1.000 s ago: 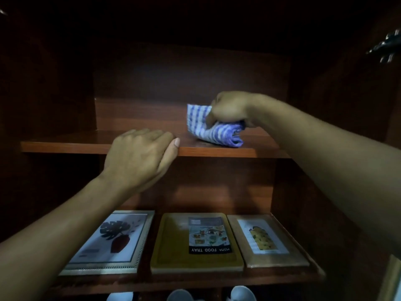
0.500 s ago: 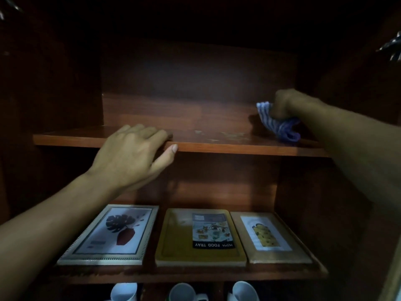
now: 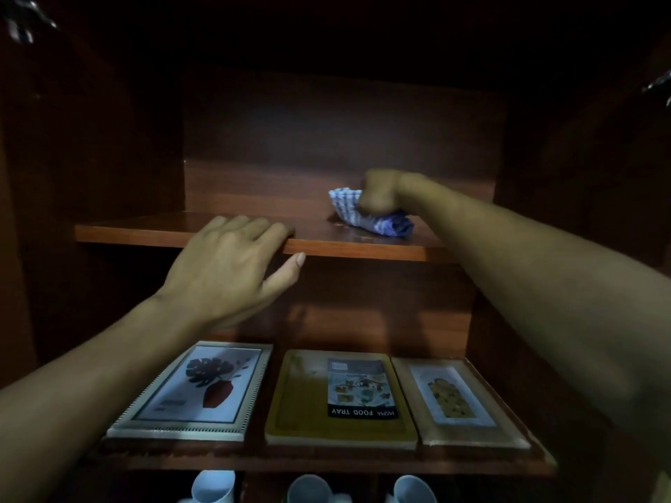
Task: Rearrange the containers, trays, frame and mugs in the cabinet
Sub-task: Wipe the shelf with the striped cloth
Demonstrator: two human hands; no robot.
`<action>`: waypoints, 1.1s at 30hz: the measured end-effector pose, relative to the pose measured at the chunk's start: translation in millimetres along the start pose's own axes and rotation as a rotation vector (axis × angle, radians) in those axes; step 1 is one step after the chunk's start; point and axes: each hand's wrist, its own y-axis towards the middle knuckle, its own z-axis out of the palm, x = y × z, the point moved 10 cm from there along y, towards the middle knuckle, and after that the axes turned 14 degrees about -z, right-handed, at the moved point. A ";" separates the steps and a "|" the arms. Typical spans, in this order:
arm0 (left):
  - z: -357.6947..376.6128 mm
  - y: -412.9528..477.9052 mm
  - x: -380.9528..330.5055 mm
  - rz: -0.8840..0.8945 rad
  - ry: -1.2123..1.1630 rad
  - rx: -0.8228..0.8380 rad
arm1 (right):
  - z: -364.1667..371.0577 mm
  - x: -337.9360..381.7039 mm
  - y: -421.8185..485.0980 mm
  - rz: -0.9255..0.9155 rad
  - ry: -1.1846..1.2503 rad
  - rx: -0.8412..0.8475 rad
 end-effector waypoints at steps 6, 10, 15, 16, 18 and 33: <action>-3.6 -6.2 7.8 -0.038 -0.019 -0.018 | 7.4 59.1 10.1 -0.173 0.615 -0.031; -10.9 -15.0 22.7 -0.072 -0.042 -0.033 | -2.3 73.4 6.3 -0.225 1.024 -0.027; -15.3 -24.2 42.1 -0.095 0.007 -0.025 | -33.8 11.2 14.0 -0.092 0.842 -0.245; -15.0 -26.0 44.8 -0.097 0.015 -0.016 | -38.4 -3.0 16.0 -0.058 0.682 -0.266; -13.7 -29.0 48.5 -0.090 0.023 0.008 | -41.4 -21.2 17.5 0.005 0.294 -0.226; -19.6 -36.4 57.7 -0.087 -0.031 0.019 | -3.2 94.8 31.5 -0.275 0.103 -0.084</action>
